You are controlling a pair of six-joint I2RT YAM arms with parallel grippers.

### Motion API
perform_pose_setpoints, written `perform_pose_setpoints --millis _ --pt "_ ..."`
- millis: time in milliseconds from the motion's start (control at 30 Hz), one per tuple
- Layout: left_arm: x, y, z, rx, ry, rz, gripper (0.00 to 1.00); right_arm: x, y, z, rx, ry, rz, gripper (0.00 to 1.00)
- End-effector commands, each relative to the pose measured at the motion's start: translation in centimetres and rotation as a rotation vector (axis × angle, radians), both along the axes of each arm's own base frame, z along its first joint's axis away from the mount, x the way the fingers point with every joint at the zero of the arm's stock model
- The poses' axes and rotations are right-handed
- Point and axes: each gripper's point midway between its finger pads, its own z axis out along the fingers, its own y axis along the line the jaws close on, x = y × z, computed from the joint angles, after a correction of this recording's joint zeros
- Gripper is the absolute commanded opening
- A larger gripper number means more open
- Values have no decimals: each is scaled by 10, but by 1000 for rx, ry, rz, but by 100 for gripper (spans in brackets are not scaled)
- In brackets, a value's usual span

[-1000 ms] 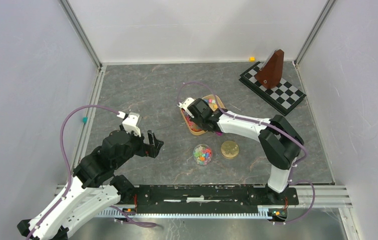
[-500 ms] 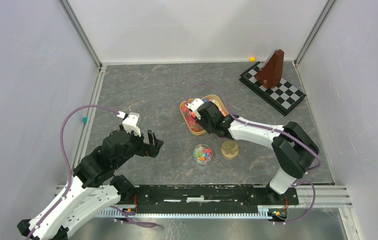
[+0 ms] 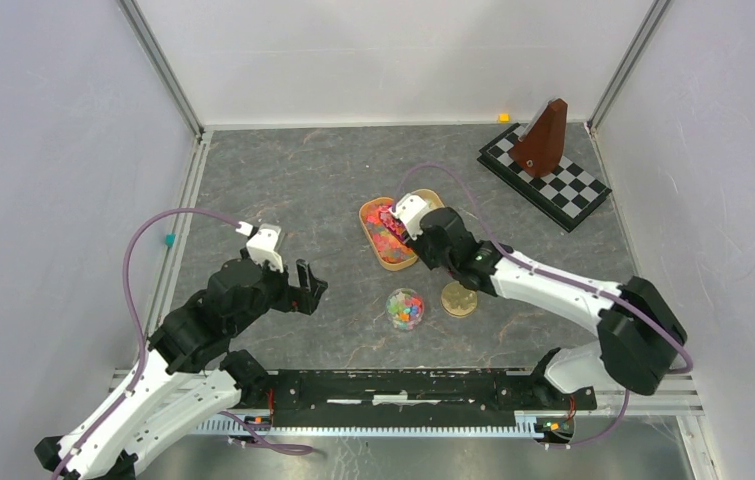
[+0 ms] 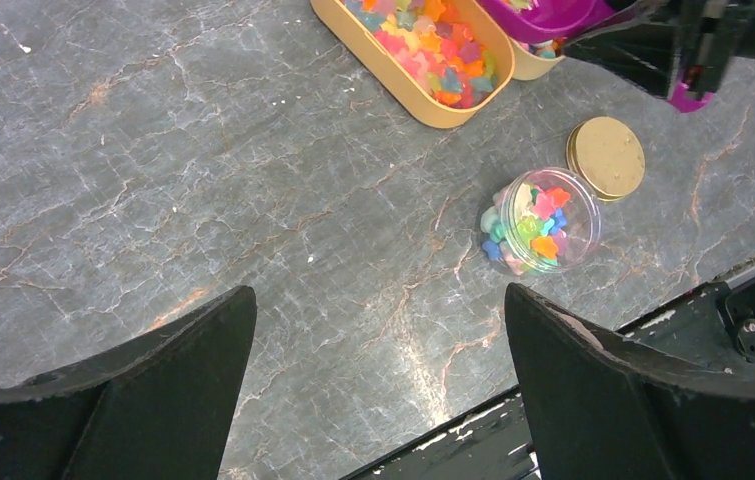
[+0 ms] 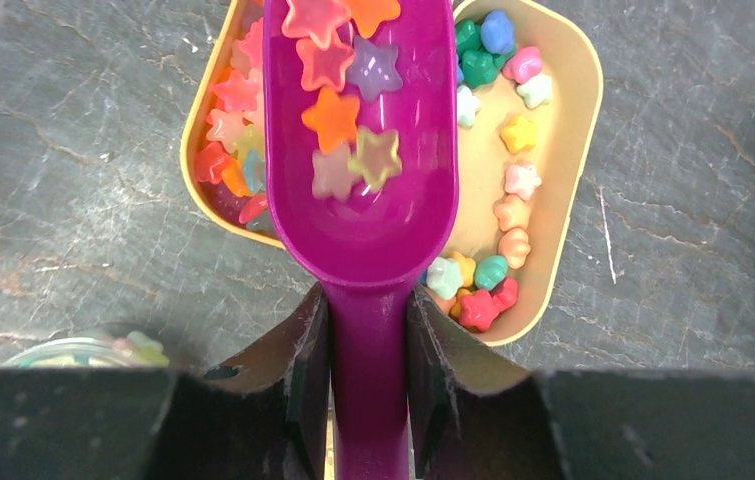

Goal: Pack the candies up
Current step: Scoop the fake candies from the storage box.

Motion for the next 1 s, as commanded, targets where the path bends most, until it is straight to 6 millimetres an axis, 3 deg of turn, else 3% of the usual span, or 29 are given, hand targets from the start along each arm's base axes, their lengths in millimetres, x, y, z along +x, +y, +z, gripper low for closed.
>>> perform_pose_setpoints --millis 0,267,600,967 --pt "6 -6 8 18 -40 -37 100 -3 3 36 85 -92 54 0" --pt "5 -33 29 -78 -37 -122 100 -31 -9 56 72 -127 189 0" --pt "-2 -70 55 -155 30 -277 100 -77 -10 67 65 -102 433 0" --pt "-5 -92 60 -179 89 -364 100 -115 -14 85 41 -125 640 0"
